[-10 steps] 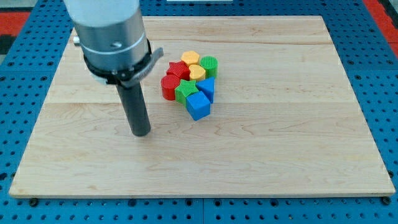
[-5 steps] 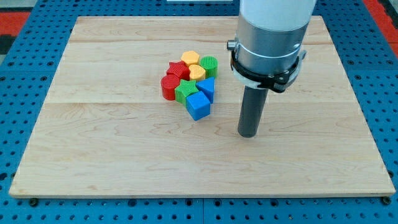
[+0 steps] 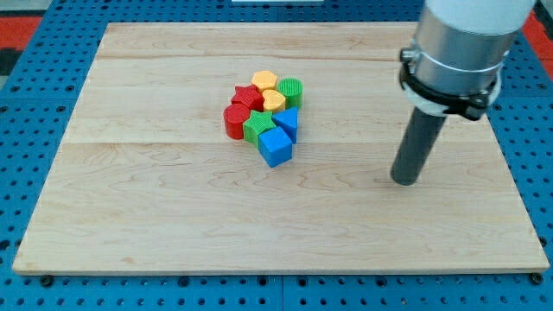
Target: Move your arm towards the center
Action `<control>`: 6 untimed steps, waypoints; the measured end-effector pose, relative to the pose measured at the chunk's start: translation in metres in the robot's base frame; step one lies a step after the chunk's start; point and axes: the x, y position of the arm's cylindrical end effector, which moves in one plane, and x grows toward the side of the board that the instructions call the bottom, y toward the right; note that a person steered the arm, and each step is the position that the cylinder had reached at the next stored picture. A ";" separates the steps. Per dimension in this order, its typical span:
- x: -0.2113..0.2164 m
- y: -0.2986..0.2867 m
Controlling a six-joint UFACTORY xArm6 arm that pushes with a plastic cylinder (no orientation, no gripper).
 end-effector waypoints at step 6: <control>-0.109 -0.063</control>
